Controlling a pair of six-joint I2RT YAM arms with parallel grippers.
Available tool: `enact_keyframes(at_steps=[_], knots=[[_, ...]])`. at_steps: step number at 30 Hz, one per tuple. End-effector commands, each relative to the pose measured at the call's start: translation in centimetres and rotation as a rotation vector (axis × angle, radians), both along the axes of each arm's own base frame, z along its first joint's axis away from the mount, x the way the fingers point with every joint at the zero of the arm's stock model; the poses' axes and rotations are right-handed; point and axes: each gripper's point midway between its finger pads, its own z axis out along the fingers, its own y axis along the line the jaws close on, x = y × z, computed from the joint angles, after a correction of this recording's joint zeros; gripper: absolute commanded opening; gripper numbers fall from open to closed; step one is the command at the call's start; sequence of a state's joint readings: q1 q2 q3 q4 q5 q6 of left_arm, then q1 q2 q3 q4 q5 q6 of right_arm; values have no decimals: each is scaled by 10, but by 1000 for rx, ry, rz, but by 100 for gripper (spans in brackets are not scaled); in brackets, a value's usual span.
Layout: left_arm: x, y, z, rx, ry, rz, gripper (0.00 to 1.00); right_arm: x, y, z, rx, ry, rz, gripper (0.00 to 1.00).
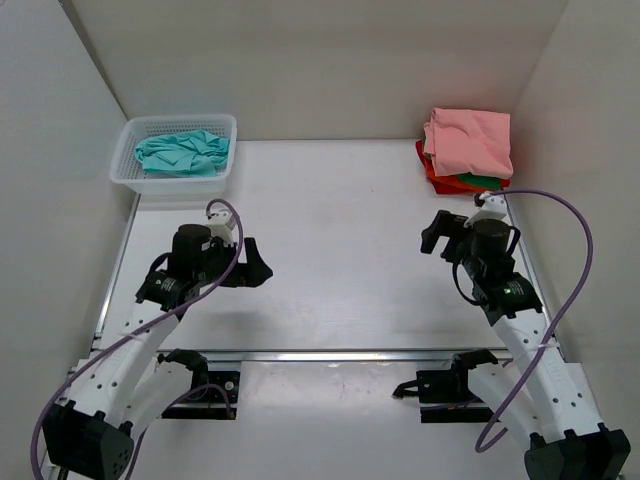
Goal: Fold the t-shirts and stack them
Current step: Grab crumpled tshirt from bin with the left arm
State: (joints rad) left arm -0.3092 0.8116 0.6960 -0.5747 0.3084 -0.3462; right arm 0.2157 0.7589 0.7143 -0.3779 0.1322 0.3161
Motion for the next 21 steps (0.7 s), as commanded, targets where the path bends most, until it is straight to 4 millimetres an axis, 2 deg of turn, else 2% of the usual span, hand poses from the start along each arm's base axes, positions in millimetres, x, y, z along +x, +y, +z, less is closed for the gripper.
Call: enact_keyframes(at_steps=[1,3,5,6,7,8,9,11,12,13,14,15,16,17,18,19,20,21], knots=[[8,2,27,27,-70,-32,98,6,1,11,30,-33,37,99],[9,0,58,-8,-197,-81,99,6,2,7,34,-40,41,99],[8,-2,77,-45,-303,-88,98,6,5,4,48,-41,58,99],[9,-2,80,-36,-328,-71,99,10,1,6,49,-43,42,99],[7,-3,73,-29,-326,-72,99,11,10,4,79,-29,85,99],[9,-6,78,-32,-365,-90,99,13,14,7,86,-30,108,100],[14,-1,75,-30,-375,-54,99,14,18,12,93,-43,122,99],[36,22,89,-13,-442,102,99,16,26,11,94,-29,145,99],[50,40,89,38,-456,187,99,17,31,15,93,-44,154,99],[66,51,102,53,-502,250,99,19,36,14,104,-43,166,99],[79,61,124,53,-560,296,99,21,40,13,116,-48,173,99],[95,63,122,76,-547,293,96,22,50,14,149,-57,212,99],[117,69,130,96,-550,306,93,23,58,9,169,-49,231,99],[132,76,161,98,-607,322,92,26,66,4,178,-34,258,100],[156,77,141,117,-538,316,87,27,73,-9,168,9,272,99],[182,83,151,123,-535,318,62,29,80,-4,150,-1,293,99],[210,97,159,129,-531,354,49,32,84,-9,128,20,304,99],[223,105,185,124,-578,378,29,35,85,-13,114,39,313,99]])
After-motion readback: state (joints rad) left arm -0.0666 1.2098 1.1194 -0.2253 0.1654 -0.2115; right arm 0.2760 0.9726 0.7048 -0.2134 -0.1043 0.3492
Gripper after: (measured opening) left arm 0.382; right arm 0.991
